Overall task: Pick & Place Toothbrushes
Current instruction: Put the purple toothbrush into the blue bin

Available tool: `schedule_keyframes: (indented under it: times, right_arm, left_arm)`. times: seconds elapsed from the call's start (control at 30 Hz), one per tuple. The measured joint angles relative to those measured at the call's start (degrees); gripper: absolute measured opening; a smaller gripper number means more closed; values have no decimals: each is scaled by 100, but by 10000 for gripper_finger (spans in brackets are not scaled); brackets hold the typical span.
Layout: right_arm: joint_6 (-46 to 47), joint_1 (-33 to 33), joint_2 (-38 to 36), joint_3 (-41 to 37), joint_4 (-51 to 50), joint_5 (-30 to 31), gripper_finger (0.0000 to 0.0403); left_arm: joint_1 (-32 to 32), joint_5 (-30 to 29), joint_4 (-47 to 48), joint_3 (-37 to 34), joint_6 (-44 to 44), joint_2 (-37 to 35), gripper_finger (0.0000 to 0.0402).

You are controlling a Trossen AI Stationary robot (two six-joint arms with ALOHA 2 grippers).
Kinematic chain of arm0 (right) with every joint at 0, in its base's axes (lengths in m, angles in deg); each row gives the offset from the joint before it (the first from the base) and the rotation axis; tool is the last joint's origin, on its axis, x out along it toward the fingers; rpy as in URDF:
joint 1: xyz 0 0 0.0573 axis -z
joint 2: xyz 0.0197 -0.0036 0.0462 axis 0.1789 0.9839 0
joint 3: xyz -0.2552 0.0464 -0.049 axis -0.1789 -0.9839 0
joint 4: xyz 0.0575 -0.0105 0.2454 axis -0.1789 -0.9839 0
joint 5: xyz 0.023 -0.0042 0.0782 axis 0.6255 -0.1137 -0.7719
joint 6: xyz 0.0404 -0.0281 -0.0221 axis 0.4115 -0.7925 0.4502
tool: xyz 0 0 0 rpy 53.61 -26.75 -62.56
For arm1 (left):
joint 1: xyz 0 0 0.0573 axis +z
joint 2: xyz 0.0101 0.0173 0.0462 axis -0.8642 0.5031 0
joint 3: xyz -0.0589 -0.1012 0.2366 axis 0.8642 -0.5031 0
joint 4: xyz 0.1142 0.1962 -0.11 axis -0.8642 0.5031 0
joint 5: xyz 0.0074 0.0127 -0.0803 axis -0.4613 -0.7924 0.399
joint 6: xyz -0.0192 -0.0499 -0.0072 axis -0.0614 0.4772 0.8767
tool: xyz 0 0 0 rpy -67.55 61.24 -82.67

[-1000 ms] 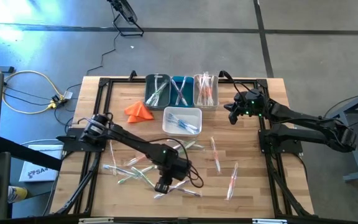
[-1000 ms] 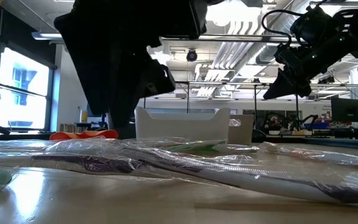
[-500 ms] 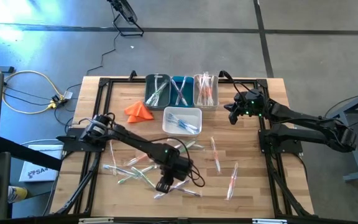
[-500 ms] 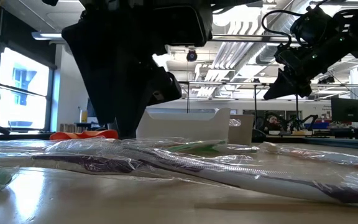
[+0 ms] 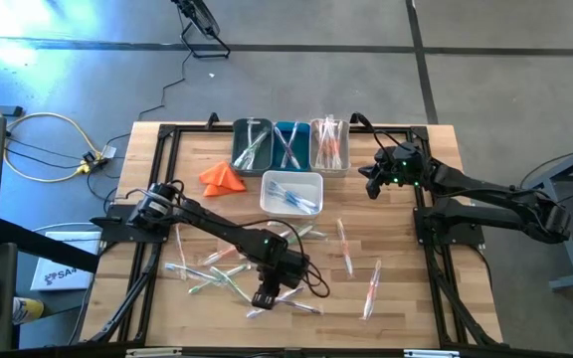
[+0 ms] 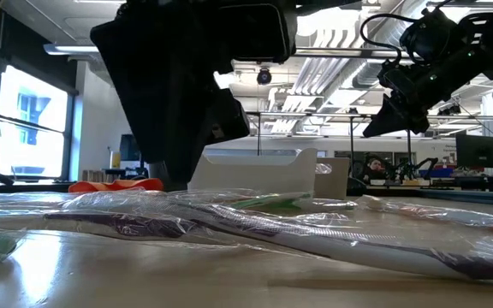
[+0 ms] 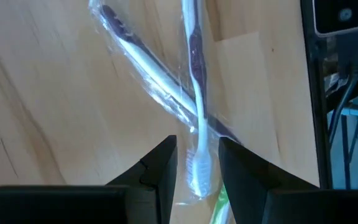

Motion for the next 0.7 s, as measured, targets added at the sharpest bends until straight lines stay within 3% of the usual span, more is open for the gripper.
schedule_keyframes:
  times: [0.43,0.7]
  right_arm:
    - [-76,-226,-2,-234,472,8,2]
    - [-194,-403,-2,-273,547,-2,2]
  left_arm:
    - [-13,-170,-312,0,1171,-4,117]
    - [-15,-230,-481,0,1290,-9,117]
